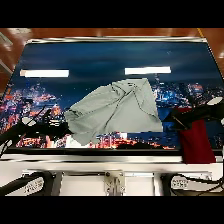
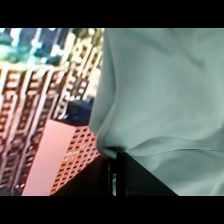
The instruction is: Fold the shirts.
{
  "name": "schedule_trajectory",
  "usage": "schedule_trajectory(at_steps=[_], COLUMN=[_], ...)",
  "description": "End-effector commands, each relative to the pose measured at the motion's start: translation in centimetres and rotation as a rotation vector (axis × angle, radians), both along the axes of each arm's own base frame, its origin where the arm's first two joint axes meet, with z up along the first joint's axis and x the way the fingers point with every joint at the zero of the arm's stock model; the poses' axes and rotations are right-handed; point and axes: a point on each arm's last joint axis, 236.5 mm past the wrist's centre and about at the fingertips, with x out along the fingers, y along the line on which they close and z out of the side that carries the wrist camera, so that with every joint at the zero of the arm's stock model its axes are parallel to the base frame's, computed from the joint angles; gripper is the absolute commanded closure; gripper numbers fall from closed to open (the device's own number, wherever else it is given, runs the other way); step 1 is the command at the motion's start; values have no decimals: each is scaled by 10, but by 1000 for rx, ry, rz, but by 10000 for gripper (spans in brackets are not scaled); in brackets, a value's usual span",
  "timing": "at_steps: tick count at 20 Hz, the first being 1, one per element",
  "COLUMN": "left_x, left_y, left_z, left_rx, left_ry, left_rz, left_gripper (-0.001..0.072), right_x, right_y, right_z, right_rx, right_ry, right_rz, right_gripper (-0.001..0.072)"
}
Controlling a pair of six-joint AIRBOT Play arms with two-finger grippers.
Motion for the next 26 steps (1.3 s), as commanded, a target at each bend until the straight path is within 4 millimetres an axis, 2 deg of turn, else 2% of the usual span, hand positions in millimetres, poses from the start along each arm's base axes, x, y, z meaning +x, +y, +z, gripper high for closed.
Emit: schedule_trajectory(at_steps=[1,6,7,8,9,10,11,12,13,14,15,16,17,18,19,20,21,22,23,24,26], left_x=[8,21,25,30,36,45,56,72,89,107,121,127,124,111,88,59,29,-1,-26,-42,-66], left_y=[-1,-1,-1,-1,-1,-1,1,4,7,10,13,15,17,21,24,27,30,35,41,47,52], left_z=[11,32,37,44,52,65,82,108,143,193,251,323,395,474,548,605,648,680,701,710,704], left_rx=[-4,-4,-3,-3,-3,2,12,31,51,79,118,167,212,257,301,344,387,432,462,474,512], left_ry=[-33,-98,-115,-134,-156,-193,-241,-317,-415,-552,-716,-907,-1085,-1276,-1456,-1597,-1701,-1777,-1817,-1823,-1784], left_rz=[-14,-24,-25,-29,-35,-42,-51,-62,-66,-70,-87,-104,-98,-63,-24,7,35,71,118,164,182], left_gripper=[671,671,671,671,671,672,672,673,673,673,673,673,672,672,672,672,672,672,672,672,672], right_x=[-6,-9,-7,-3,2,10,26,45,69,91,113,129,136,133,118,96,68,41,13,-9,-47], right_y=[14,50,57,60,63,66,73,77,78,79,80,79,76,70,63,58,52,47,45,44,44], right_z=[-26,-52,-55,-55,-51,-42,-23,3,41,88,151,219,296,368,442,500,551,586,609,621,628], right_rx=[-33,-5,-6,-15,-14,4,39,61,58,42,18,-29,-101,-189,-295,-388,-471,-525,-542,-542,-584], right_ry=[4,76,70,55,44,23,-48,-148,-288,-449,-641,-831,-1029,-1211,-1392,-1532,-1644,-1716,-1758,-1776,-1781], right_rz=[9,51,58,68,74,76,95,126,159,197,224,229,224,210,188,162,117,59,-3,-47,-68], right_gripper=[42,43,91,308,574,650,651,651,652,652,652,652,652,652,652,652,652,652,652,652,652])
